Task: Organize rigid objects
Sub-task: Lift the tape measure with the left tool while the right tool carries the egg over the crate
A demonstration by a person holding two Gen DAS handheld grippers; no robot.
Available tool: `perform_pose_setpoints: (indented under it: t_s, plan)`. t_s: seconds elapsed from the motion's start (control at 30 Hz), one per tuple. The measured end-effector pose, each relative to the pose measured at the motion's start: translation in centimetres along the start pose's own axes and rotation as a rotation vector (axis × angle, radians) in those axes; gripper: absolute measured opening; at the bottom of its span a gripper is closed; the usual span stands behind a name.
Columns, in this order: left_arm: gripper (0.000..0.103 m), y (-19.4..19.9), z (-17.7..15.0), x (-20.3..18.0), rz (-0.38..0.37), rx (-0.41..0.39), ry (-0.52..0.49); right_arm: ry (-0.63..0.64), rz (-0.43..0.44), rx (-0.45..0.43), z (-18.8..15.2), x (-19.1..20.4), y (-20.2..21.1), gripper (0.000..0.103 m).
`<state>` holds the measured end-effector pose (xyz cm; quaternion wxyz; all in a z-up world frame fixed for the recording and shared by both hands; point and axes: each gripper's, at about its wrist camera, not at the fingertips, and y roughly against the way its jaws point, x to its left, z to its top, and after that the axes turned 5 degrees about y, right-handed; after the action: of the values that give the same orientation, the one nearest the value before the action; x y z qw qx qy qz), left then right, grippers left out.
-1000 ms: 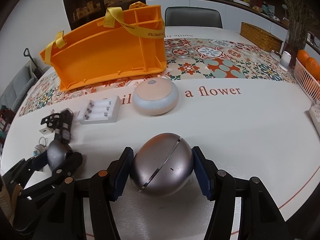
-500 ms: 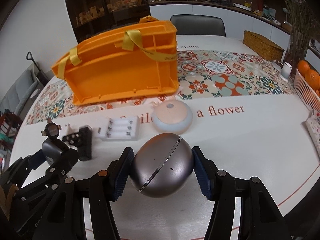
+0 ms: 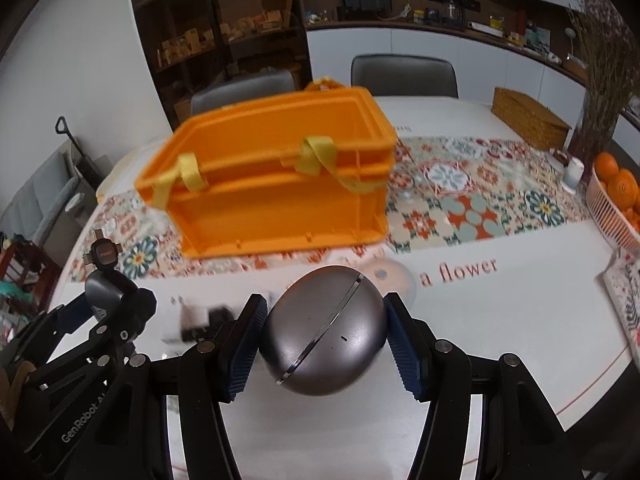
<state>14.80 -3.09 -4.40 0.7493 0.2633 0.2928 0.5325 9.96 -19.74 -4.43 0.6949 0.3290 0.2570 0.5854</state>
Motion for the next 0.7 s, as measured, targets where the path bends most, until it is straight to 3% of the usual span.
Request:
perform_pose_setpoints:
  t_s: [0.4, 0.7]
  plan:
    - [0.059, 0.4, 4.4, 2.8, -0.082, -0.009, -0.053, -0.058, -0.052, -0.039, 3.4, 3.4, 1.3, 0.06]
    - [0.059, 0.3, 6.5, 2.4, -0.08, -0.025, -0.047, -0.078, -0.043, -0.036, 5.2, 3.3, 1.0, 0.06]
